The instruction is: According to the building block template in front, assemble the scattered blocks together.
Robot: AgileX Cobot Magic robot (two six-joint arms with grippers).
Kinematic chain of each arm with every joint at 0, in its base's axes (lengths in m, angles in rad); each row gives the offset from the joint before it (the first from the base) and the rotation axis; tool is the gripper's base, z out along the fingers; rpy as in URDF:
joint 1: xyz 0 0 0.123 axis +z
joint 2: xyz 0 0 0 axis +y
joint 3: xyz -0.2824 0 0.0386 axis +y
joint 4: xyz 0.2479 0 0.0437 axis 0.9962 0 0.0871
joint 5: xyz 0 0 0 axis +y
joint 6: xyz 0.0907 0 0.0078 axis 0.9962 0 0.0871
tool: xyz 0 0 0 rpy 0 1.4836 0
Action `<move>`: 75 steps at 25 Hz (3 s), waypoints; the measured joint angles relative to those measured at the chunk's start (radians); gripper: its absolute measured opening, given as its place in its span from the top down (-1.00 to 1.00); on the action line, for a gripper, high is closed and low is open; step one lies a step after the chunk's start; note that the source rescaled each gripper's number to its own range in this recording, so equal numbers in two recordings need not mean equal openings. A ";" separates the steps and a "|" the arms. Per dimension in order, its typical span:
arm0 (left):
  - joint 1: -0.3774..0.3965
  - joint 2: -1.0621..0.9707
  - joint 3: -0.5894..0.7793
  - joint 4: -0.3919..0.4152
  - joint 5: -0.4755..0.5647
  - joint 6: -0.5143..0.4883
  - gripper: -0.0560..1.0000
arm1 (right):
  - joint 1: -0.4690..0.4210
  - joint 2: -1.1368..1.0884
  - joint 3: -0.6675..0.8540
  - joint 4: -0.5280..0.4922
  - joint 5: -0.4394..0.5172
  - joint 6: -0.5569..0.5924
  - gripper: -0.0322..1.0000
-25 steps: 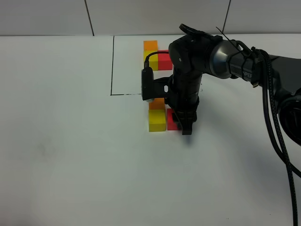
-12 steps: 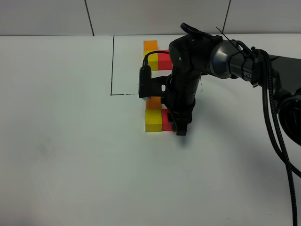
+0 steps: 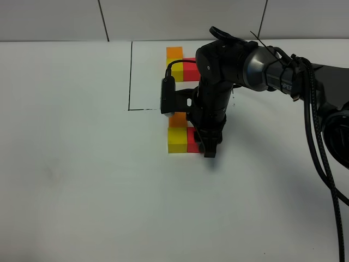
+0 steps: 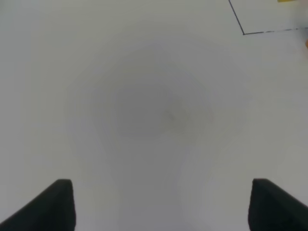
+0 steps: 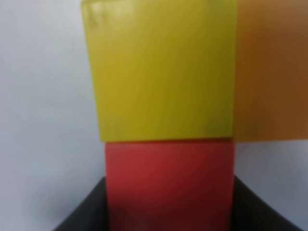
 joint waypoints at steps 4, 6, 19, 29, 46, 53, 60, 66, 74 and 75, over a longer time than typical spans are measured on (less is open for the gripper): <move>0.000 0.000 0.000 0.000 0.000 0.001 -0.56 | 0.000 0.000 0.000 0.000 0.001 0.000 0.94; 0.000 0.000 0.000 0.000 0.000 0.001 -0.56 | 0.000 0.000 0.000 0.000 0.001 0.000 0.94; 0.000 0.000 0.000 0.000 0.000 0.001 -0.56 | 0.000 0.000 0.000 0.003 -0.013 -0.001 0.94; 0.000 0.000 0.000 -0.001 0.000 0.001 -0.56 | 0.000 0.001 0.000 0.008 -0.031 0.000 0.81; 0.000 0.000 0.000 -0.001 0.000 0.001 -0.56 | -0.072 -0.112 0.000 -0.087 0.006 0.201 -0.99; 0.000 0.000 0.000 -0.001 0.000 0.001 -0.56 | -0.422 -0.210 0.057 0.098 0.088 0.346 -1.00; 0.000 0.000 0.000 -0.001 0.000 0.002 -0.56 | -0.646 -0.516 0.368 0.212 -0.063 0.484 -1.00; 0.000 0.000 0.000 -0.001 0.000 0.002 -0.56 | -0.741 -0.846 0.629 0.208 -0.087 0.579 -1.00; 0.000 0.000 0.000 0.013 0.000 0.002 -0.56 | -0.747 -1.319 0.873 0.101 0.029 0.729 -1.00; 0.000 0.000 0.000 0.021 0.000 0.002 -0.56 | -0.747 -1.383 0.897 0.095 0.042 0.737 -1.00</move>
